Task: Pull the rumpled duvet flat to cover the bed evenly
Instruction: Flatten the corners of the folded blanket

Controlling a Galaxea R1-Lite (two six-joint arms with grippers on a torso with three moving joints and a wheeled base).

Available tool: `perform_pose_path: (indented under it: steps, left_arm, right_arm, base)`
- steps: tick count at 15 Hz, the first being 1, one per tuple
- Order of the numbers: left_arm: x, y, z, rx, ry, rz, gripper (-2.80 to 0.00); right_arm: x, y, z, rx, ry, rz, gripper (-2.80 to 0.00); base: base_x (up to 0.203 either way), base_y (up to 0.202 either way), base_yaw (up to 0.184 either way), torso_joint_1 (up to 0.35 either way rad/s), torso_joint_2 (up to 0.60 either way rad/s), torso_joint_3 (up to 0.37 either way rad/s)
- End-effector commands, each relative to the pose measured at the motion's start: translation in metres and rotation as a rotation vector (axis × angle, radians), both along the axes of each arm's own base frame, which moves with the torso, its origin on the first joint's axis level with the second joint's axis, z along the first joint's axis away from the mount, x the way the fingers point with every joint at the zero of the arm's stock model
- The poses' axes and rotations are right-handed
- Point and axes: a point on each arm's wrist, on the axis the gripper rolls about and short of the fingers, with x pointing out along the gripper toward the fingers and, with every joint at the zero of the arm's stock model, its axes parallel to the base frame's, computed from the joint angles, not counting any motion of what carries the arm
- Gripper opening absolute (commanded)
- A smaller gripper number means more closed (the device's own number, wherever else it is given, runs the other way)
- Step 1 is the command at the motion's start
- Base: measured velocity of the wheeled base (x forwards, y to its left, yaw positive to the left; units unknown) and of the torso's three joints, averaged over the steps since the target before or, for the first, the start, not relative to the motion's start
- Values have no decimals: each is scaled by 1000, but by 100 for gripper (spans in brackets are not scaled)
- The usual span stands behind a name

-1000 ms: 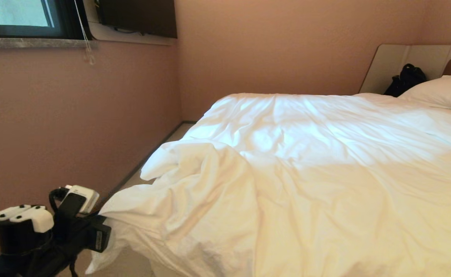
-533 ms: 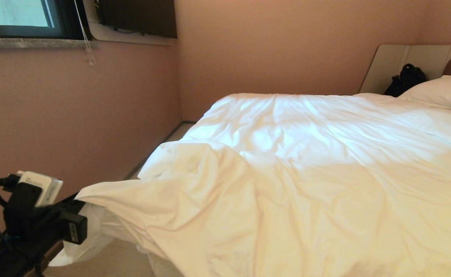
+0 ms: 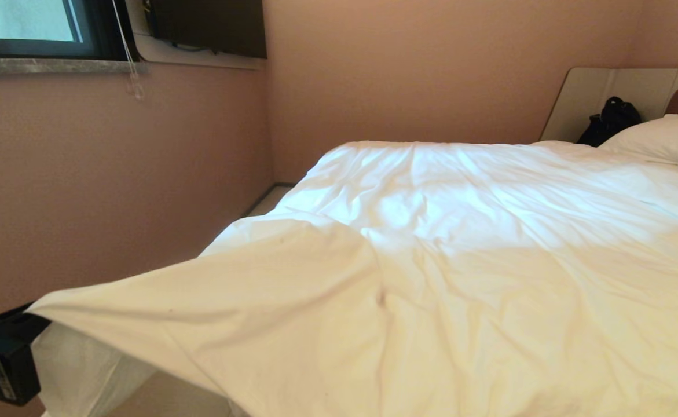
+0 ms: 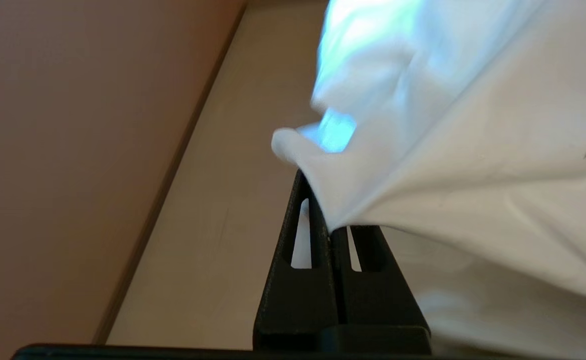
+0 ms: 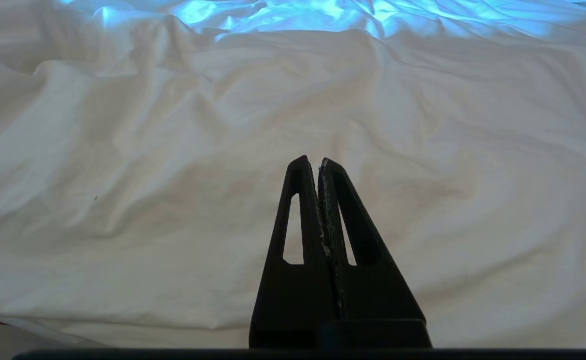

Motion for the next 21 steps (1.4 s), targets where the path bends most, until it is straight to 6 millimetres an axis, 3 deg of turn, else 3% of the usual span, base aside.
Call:
perform_pose_path:
  steps: [1,6,9,18,21]
  left_arm:
    - [-11,1,-2,8,8,49,-280]
    - [5,9,-26,58,197,254,-280]
    - [12,17,-31,42,244,349,-280]
    - [3,53,-37,-37,281,714,-280]
    - [-14,47,-54,-40,312,724,-280]
  right_arm:
    - [0,0,0,0,2,-1,-280]
    - [0,0,0,0,2,0,-280]
    - [0,0,0,0,2,0,-280]
    - [0,0,0,0,2,0,-280]
    - [0,0,0,0,2,0,-280]
  base:
    - [0,0,0,0,0,0]
    - [0,0,0,0,0,0]
    - [0,0,0,0,0,0]
    - [0,0,0,0,0,0]
    - [0,0,0,0,0,0]
